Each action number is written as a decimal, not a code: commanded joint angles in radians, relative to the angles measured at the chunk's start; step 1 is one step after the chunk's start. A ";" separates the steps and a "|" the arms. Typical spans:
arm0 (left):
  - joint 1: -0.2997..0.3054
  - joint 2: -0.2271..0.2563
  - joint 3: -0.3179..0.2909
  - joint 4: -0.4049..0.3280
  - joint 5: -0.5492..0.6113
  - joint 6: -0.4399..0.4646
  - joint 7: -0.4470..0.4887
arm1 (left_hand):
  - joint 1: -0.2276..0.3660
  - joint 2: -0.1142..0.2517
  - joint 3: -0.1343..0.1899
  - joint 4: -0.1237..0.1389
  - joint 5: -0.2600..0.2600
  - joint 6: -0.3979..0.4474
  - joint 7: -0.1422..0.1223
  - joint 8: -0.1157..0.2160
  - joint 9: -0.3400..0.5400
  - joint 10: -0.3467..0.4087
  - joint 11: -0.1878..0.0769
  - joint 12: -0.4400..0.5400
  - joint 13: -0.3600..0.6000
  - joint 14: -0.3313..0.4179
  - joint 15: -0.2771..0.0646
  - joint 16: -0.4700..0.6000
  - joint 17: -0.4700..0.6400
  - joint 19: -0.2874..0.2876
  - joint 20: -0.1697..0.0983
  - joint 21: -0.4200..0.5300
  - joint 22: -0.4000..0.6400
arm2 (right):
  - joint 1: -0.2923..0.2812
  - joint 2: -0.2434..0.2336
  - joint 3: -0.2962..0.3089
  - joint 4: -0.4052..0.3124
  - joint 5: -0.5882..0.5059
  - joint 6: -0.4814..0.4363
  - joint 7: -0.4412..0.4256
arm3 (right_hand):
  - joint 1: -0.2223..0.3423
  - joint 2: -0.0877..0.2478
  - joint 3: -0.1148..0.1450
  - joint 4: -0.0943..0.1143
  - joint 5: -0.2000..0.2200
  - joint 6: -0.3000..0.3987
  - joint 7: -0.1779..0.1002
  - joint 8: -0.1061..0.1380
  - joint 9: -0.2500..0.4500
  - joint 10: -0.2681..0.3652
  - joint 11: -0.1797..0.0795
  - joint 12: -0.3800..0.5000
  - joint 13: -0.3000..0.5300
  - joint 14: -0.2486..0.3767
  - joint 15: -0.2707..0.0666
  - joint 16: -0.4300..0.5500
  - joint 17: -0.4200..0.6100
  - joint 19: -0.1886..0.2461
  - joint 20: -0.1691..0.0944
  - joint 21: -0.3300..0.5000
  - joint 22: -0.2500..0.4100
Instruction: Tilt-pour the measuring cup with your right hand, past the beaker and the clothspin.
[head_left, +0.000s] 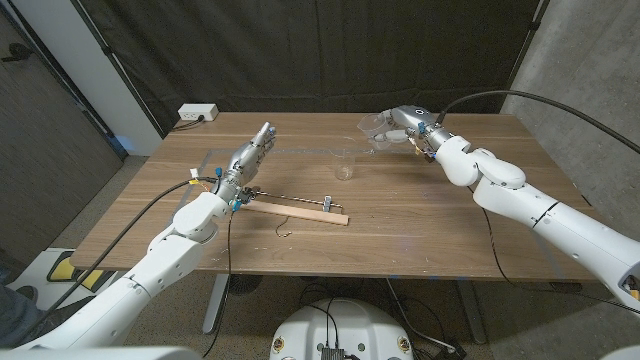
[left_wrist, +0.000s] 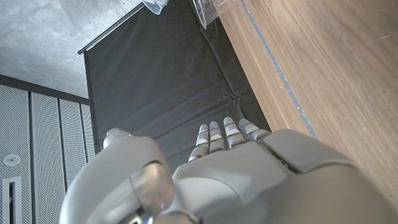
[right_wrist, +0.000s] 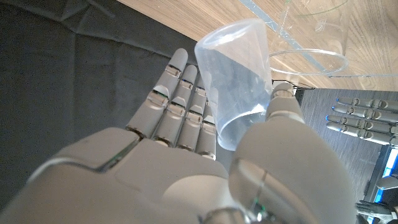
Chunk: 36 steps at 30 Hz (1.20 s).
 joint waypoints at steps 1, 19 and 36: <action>-0.013 -0.009 0.004 0.022 -0.004 -0.013 -0.011 | 0.007 -0.001 -0.005 0.001 -0.003 0.011 -0.002 0.001 0.003 0.007 -0.002 0.000 0.002 0.004 0.000 0.000 0.005 -0.008 0.006 0.006 0.005 | 0.044 0.003 -0.018 0.003 -0.050 0.020 0.051 | 0.053 0.058 0.026 0.024 0.001 0.077 -0.062 0.003 0.003 0.012 0.002 0.001 0.002 0.015 -0.104 0.000 0.006 0.013 -0.107 0.008 0.006; -0.021 -0.015 0.003 0.040 -0.013 -0.029 -0.028 | 0.009 0.001 -0.007 0.002 -0.005 0.012 -0.004 0.001 0.003 0.007 0.000 0.000 0.002 0.004 0.000 0.000 0.005 -0.009 0.006 0.006 0.005 | 0.085 -0.018 -0.030 -0.037 -0.148 0.029 0.136 | 0.054 0.059 0.025 0.024 -0.004 0.085 -0.065 -0.001 0.004 0.018 -0.005 -0.004 0.002 0.020 -0.106 -0.003 0.005 0.016 -0.108 0.009 0.006; -0.030 -0.021 0.008 0.057 -0.022 -0.031 -0.042 | 0.011 0.002 -0.009 0.003 -0.006 0.012 -0.003 0.000 0.003 0.007 -0.001 -0.001 0.002 0.004 0.001 0.000 0.005 -0.008 0.007 0.006 0.005 | 0.135 -0.018 -0.045 -0.051 -0.236 0.068 0.215 | 0.052 0.061 0.023 0.027 -0.006 0.092 -0.069 -0.004 0.005 0.036 -0.002 -0.005 0.002 0.030 -0.110 -0.003 0.006 0.024 -0.110 0.011 0.007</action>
